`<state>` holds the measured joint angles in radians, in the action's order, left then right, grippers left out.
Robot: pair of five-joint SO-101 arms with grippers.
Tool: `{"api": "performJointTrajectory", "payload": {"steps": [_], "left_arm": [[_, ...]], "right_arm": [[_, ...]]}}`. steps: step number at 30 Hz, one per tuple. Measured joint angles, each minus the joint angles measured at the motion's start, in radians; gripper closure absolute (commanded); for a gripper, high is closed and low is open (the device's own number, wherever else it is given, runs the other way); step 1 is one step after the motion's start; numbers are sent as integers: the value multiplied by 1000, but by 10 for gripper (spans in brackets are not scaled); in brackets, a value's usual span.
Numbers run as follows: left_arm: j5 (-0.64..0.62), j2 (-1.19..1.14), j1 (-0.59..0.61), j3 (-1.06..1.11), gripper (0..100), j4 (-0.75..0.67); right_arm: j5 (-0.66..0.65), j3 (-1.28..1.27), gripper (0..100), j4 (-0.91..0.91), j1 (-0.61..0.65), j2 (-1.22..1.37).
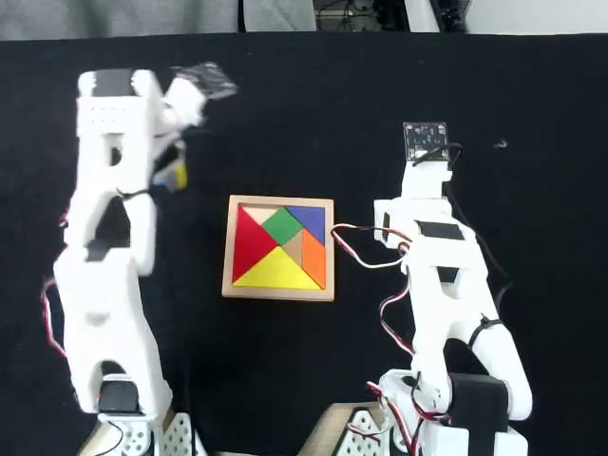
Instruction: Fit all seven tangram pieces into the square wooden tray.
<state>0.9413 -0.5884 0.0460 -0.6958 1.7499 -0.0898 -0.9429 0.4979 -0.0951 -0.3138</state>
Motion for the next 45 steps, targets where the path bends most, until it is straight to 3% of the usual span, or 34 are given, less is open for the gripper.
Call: {"api": "performJointTrajectory", "payload": {"steps": [3,7,13,19,30,36,45], "left_arm": [[43,209,-106,224,920,-21],[57,353,-232,462,920,-189],[63,371,-358,713,920,-460],[64,371,-381,813,916,-664],[115,299,-379,815,915,-703],[121,282,-358,799,798,-703],[121,276,-319,763,801,-706]], "right_arm": [[0,0,987,0,0,0],[0,0,987,0,0,0],[0,0,987,-2,-25,0],[0,0,987,-2,-29,0],[0,0,987,-8,-29,0],[0,0,987,-8,-29,0],[0,0,987,-8,-29,0]]}}
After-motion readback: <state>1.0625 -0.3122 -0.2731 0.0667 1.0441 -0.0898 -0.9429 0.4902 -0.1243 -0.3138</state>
